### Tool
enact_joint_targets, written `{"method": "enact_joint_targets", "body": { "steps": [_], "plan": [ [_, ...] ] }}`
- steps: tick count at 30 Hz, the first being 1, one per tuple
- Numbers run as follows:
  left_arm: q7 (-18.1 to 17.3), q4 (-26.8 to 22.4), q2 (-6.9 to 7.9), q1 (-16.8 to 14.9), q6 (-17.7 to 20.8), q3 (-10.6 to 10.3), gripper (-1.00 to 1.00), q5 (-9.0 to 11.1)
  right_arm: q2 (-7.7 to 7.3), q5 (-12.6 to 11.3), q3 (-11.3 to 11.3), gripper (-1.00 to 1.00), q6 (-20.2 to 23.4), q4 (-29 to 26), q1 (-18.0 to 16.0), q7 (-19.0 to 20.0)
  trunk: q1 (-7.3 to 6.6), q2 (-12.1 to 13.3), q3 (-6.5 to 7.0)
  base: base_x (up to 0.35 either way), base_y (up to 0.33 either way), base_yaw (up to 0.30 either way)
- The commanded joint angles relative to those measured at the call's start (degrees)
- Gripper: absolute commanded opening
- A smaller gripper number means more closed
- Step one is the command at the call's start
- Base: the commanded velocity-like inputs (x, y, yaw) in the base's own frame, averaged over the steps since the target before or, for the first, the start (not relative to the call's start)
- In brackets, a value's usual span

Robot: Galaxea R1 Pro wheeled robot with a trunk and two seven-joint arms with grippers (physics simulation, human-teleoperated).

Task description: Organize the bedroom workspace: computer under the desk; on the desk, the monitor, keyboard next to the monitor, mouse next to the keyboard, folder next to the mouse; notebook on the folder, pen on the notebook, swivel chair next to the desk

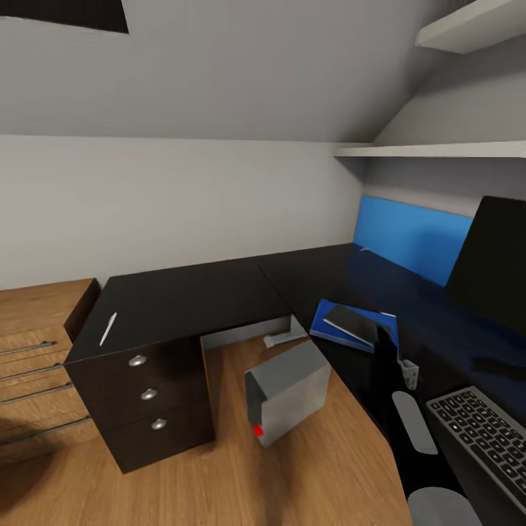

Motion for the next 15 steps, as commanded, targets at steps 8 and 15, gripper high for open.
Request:
{"method": "enact_joint_targets", "body": {
  "steps": [8,15],
  "plan": [
    [0.10,-0.14,0.07,0.02,0.28,-0.16,1.00,0.56,0.24,-0.51,0.05,1.00,-0.19,-0.07,-0.03,0.26,-0.91,1.58,0.67,-0.069,0.000,0.000],
    [0.17,-0.09,0.06,0.02,0.37,-0.23,1.00,0.57,1.00,-0.32,0.34,1.00,-0.40,-0.72,-0.03,0.36,-2.44,4.38,1.93,-0.006,0.000,0.000]
  ]
}}
